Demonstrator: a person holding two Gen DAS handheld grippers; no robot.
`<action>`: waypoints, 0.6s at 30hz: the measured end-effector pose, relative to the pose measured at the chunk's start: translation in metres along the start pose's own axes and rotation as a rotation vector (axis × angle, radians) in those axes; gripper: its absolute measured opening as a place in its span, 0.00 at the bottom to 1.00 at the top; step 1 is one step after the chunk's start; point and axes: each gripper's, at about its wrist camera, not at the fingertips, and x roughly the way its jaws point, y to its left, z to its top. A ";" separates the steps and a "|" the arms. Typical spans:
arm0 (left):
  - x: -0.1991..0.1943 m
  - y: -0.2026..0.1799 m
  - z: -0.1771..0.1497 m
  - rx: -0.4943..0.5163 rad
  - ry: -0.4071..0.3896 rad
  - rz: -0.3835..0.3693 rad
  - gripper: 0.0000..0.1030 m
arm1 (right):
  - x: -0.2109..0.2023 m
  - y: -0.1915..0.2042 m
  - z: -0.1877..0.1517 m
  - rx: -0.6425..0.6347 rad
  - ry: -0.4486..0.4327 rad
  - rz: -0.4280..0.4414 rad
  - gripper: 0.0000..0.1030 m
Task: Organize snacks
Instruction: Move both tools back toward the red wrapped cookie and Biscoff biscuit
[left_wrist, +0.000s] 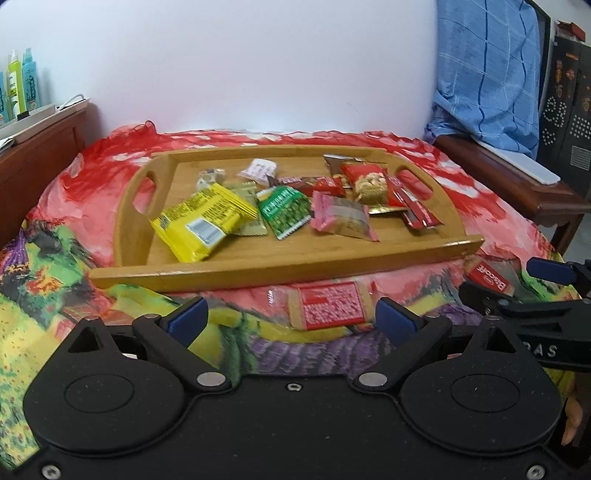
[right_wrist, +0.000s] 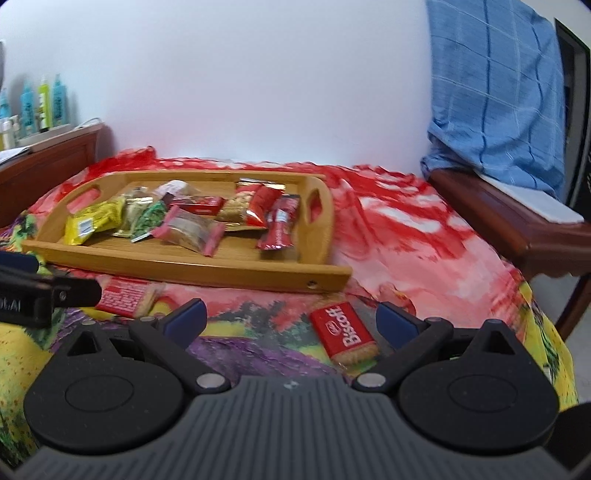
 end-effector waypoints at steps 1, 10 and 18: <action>0.001 -0.002 -0.001 0.002 0.003 -0.002 0.91 | 0.000 -0.001 -0.001 0.007 -0.002 -0.004 0.99; 0.009 -0.010 -0.002 -0.016 0.028 -0.021 0.76 | 0.007 -0.009 -0.002 0.062 0.021 -0.037 0.90; 0.017 -0.014 -0.002 -0.033 0.043 -0.012 0.74 | 0.017 -0.013 -0.003 0.095 0.054 -0.039 0.88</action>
